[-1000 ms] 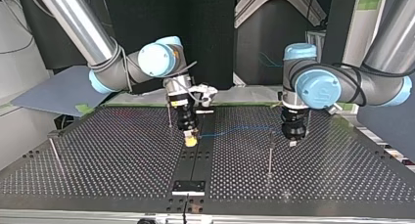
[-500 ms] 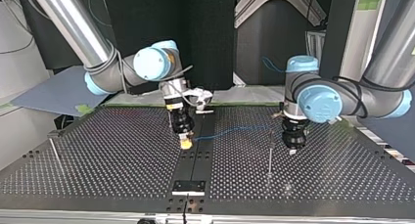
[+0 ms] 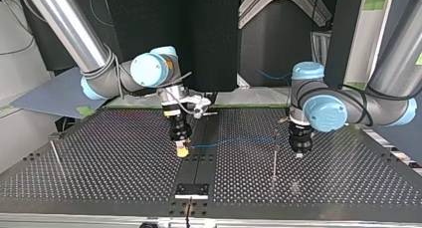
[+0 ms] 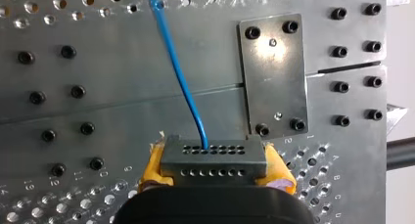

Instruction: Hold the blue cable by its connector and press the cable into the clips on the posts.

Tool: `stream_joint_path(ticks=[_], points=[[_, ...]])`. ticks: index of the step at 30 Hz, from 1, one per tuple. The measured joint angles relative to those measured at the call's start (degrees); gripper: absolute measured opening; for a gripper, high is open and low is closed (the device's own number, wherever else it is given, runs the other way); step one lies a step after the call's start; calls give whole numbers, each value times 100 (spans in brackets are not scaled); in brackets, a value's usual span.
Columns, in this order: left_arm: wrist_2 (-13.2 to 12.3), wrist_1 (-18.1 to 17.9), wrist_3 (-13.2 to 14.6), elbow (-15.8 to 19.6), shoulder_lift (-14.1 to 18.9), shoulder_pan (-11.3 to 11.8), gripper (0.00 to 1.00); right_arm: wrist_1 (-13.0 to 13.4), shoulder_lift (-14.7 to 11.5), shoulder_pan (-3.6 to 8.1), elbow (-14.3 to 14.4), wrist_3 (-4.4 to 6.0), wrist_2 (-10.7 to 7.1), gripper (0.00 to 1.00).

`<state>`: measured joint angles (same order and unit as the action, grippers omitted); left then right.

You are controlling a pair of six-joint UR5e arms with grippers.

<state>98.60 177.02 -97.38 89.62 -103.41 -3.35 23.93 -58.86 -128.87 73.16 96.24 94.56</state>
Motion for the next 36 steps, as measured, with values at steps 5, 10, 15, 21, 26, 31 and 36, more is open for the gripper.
stream_joint_path(ticks=[5, 10, 15, 21, 26, 31, 36], points=[[17, 36, -32, -6, -21, -15, 0, -2, 8, 33, -3, 1, 2, 0], [54, 83, 23, -8, -20, -39, 38, -12, 9, 40, -5, 2, -8, 0], [121, 207, 101, -8, -17, -75, 78, -25, 9, 30, -6, 1, -15, 0], [194, 416, 223, -8, 25, -127, 89, -45, 9, 9, -5, 2, -27, 0], [197, 457, 333, -8, 187, -197, 100, -73, 9, -3, -2, 2, -33, 0], [163, 505, 266, -6, 423, -283, 100, -88, 9, -9, -3, 2, -34, 0], [315, 672, 72, -7, 600, -385, 100, -120, 9, -22, -2, 2, -34, 0]])
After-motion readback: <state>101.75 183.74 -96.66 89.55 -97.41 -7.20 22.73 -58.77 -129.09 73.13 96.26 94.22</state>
